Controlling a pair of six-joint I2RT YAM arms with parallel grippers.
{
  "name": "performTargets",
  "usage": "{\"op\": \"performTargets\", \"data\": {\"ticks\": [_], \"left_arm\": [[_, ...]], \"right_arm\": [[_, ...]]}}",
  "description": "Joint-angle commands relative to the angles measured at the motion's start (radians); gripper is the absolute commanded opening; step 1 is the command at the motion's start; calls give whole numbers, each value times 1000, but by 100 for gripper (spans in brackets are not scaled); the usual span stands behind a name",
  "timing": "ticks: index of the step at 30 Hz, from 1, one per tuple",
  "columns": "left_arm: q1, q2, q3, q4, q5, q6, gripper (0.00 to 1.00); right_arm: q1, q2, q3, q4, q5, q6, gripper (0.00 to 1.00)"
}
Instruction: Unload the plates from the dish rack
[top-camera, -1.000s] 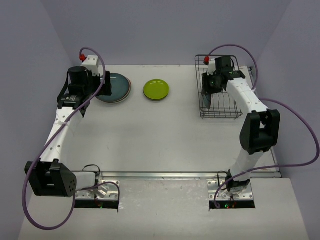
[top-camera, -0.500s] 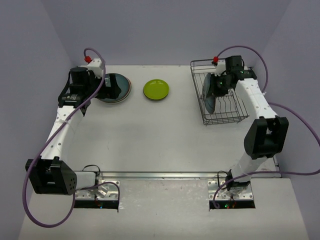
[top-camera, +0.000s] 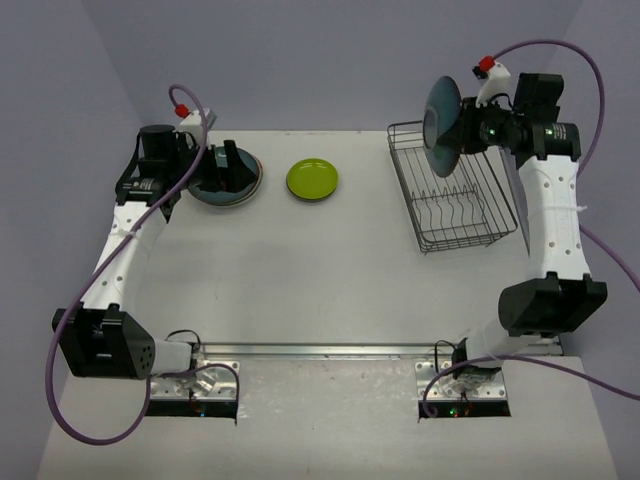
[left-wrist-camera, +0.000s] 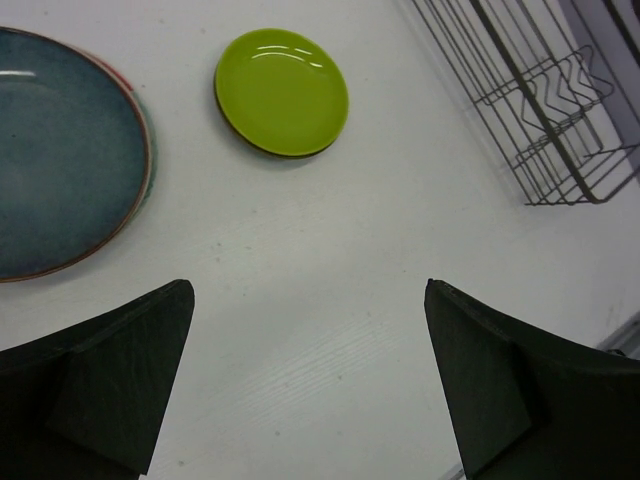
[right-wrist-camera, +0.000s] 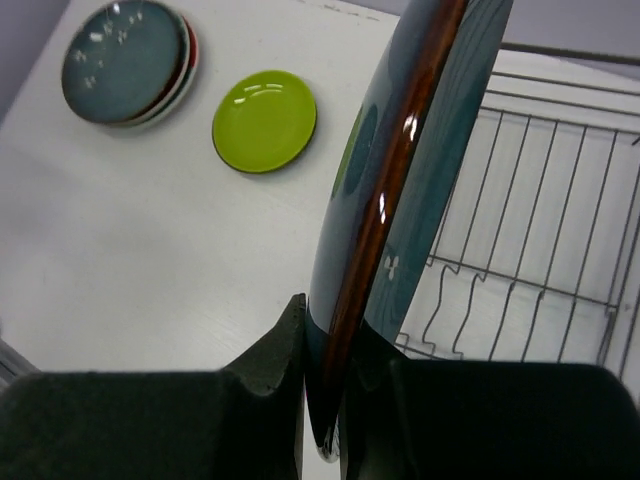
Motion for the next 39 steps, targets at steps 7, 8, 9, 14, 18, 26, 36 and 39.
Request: {"op": "performTargets", "data": {"ticks": [7,8,9,14,18,26,36,39], "left_arm": [[-1,36,156,9,335,-125,98],[0,42,165,4,361,-129,97],[0,48,169,1,369,-128,97],[-2,122,180,-111,435,-40,95],[-41,203,146,-230,470,103,87],[-148,247,59,-263,449,200,74],[-193,280,37,-288,579,258,28],[-192,277,28,-284,645,259,11]], "right_arm": [[628,-532,-653,391,414,-996,0],[693,-580,-742,460,490,-1086,0],[712,-611,-808,519,510,-1167,0],[918,-751,-1180,1029,657,-1584,0],[971,-741,-1348,1346,648,-1783,0],[1024,-658,-1393,1543,647,-1835,0],[1045,-602,-1478,1702,587,-1890,0],[1045,-596,-1499,1740,582,-1893,0]]}}
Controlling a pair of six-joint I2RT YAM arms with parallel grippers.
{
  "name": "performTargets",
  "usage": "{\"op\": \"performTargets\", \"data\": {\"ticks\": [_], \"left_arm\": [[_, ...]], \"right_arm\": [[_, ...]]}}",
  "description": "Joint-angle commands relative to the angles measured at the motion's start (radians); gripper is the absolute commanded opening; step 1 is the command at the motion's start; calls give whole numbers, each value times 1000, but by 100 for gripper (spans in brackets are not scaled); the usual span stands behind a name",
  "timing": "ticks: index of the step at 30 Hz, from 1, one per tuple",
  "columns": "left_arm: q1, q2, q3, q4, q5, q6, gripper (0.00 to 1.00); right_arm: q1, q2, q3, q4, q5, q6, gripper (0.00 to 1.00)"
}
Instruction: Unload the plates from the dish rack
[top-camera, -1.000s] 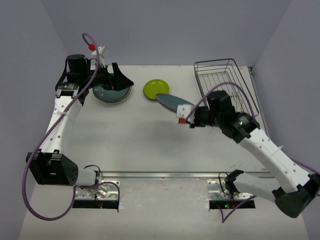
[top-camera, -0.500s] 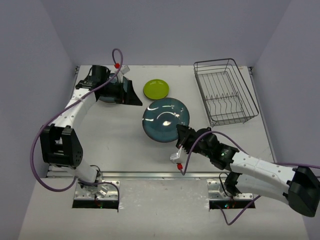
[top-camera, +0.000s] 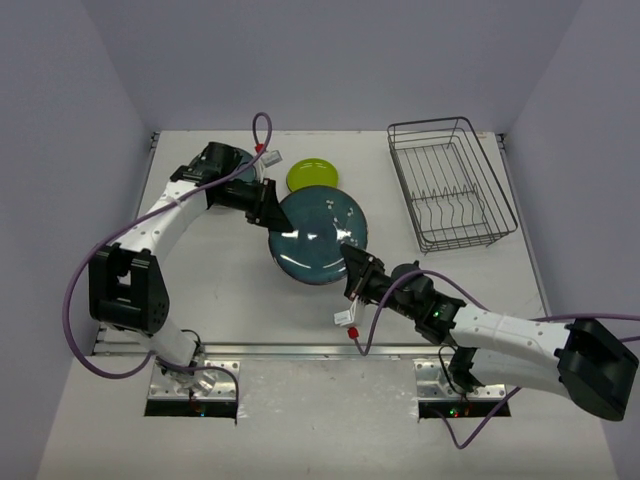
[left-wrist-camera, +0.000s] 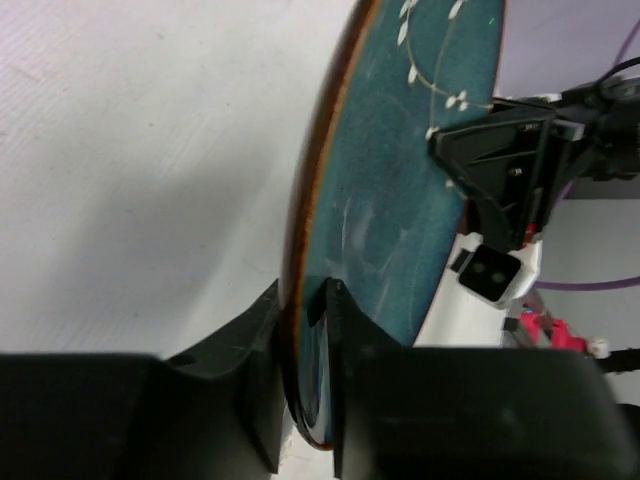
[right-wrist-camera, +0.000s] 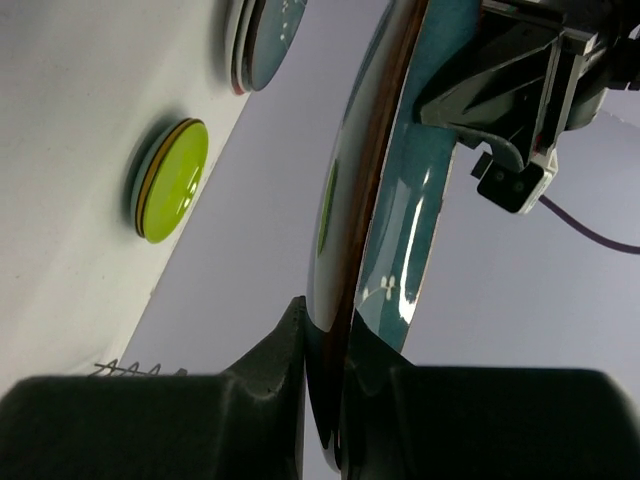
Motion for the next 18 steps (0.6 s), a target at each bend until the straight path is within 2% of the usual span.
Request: {"op": "performTargets", "data": {"ticks": [1,3,4,5,7,9,10,11,12,15,18], "left_arm": [[-8,0,-12,14,137,46,4],[8,2,-16,11,177,45,0],[13,3,-18,9,200,45,0],[36,9,-18,8,242,44,0],[82,20,-16,7,275,38,0],[179,56,12,-29,356,57,0],[217,84,26,-75,381,75,0],[254,116,62,-106,384,119,0],[283,140,108,-156,391,162,0],[381,217,194,-186,399,152,0],[500,263,247,32,324,-98,0]], "right_arm": [[10,-23,17,406,-25,-57,0],[10,-9,18,425,-6,-52,5],[10,-5,22,427,7,-48,12],[10,-4,27,428,25,-40,29],[10,-5,32,427,38,-25,43],[10,-14,31,421,72,-1,74],[10,-18,29,417,84,4,79],[10,-24,26,405,89,13,90],[9,-31,25,396,99,25,97],[10,-41,28,360,131,55,99],[10,-55,63,276,211,132,99]]}}
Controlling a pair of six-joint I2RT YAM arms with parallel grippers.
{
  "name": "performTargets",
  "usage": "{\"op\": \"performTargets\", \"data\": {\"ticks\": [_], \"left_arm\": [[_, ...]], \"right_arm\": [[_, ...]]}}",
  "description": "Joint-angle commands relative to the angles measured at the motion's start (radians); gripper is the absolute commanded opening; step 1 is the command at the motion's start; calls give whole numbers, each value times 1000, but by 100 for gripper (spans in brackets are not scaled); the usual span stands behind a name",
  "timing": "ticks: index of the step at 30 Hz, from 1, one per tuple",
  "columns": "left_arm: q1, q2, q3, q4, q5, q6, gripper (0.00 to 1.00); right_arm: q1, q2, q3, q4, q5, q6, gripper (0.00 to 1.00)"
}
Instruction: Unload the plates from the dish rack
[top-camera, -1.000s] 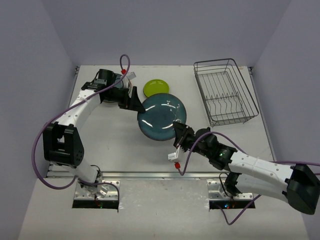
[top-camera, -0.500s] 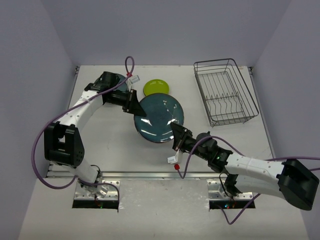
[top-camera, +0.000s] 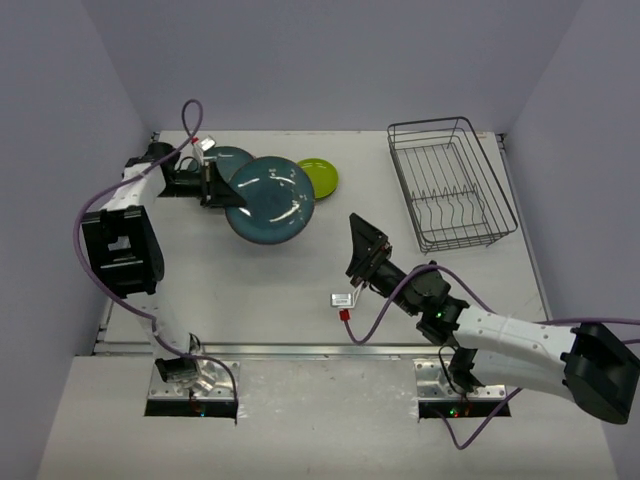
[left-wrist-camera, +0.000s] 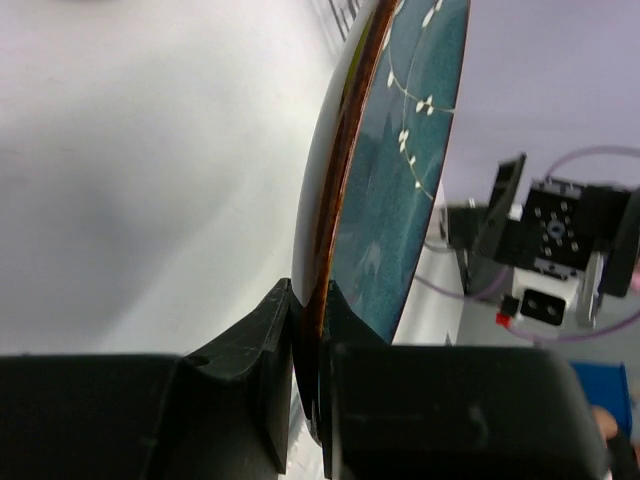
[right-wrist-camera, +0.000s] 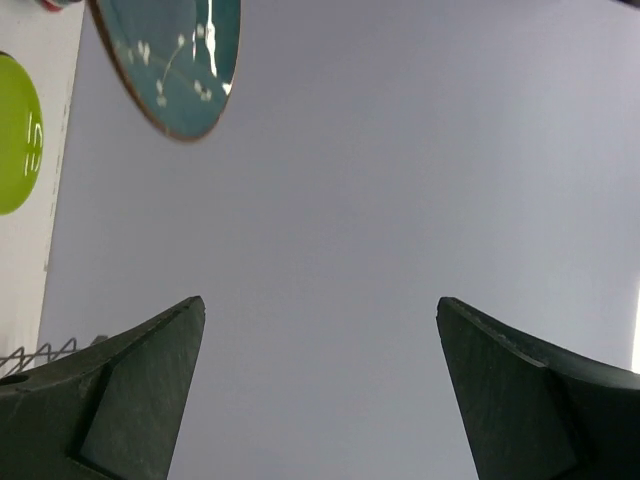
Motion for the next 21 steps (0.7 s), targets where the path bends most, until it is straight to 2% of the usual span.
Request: {"op": "performTargets", "data": {"ticks": [1,2,3,6,7,8,10,15,21], "left_arm": [[157,-10,91,312,61,-327,0],[182,-12,78,436,8,-432,0],[196,3,88,498,-41,-474,0],[216,98,247,459,-203,-462,0],[217,126,272,460,-238,-472,0],[217,155,289,495,-288,-513,0],[217,197,330,530,-348,-543,0],[216,360,469,540,-382,-591,0],[214,466,545,554,-346,-629,0]], "right_arm": [[4,-29,94,-65,138,137,99],[4,-31,118,-112,168,177,99],[4,-29,149,-166,200,230,99],[-8,-19,249,-341,288,461,99],[-18,-15,283,-426,299,526,99],[-35,-12,328,-579,302,616,99],[-77,-8,398,-694,289,762,99],[-172,3,521,-978,226,995,99],[-255,35,623,-1120,158,1161,99]]}}
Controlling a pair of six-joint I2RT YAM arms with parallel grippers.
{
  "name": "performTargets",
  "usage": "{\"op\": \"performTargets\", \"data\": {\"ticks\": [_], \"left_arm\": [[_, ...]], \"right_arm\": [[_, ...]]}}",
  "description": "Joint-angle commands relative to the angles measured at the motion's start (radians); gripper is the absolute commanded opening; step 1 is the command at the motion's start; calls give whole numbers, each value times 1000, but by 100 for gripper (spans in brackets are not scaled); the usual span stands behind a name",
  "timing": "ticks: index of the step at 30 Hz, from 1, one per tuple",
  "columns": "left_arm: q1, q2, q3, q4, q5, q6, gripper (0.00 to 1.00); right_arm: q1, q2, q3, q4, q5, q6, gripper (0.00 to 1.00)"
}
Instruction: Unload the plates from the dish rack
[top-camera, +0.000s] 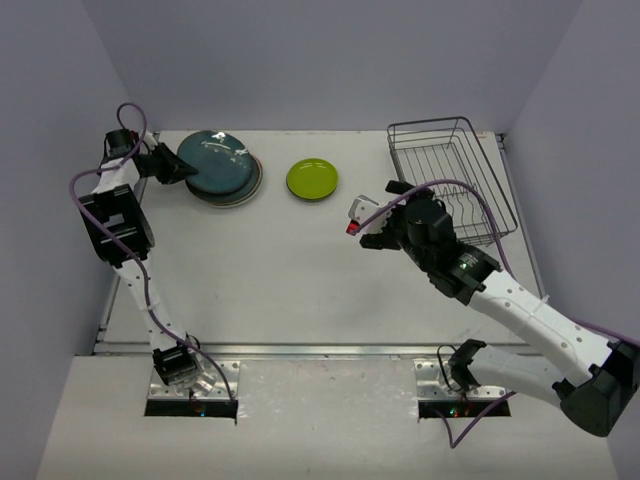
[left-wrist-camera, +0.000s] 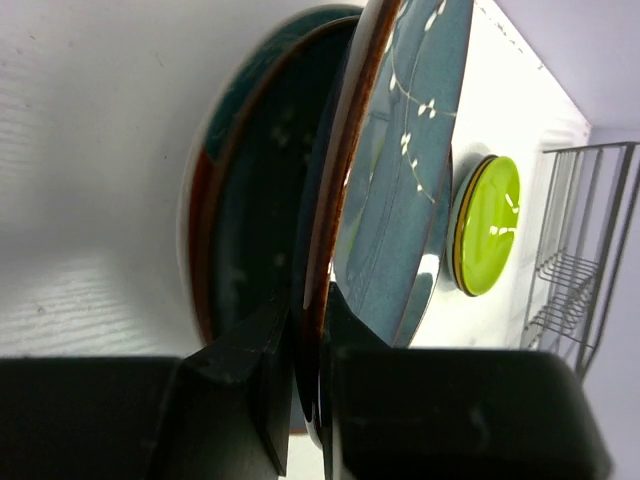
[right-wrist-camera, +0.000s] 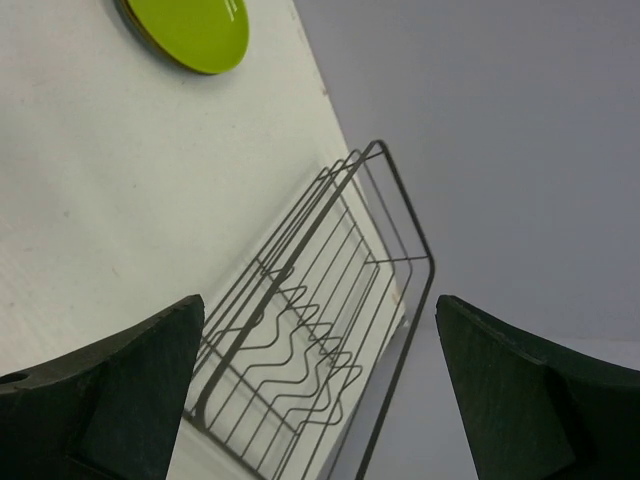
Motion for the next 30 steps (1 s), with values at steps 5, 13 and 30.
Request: {"op": "performTargets", "data": {"ticks": [5,13,30], "left_arm": [[-17,29,90,72,135,-62,0],[-32,-78,-82,23,-21,74,34],[-292,-795,-490,11,-710,421,100]], "right_arm": [[-70,43,130,-218,-106,282,99],[-214,128,299,-372,-235,542,99],[-495,262,425,-509,-461,886,99]]}}
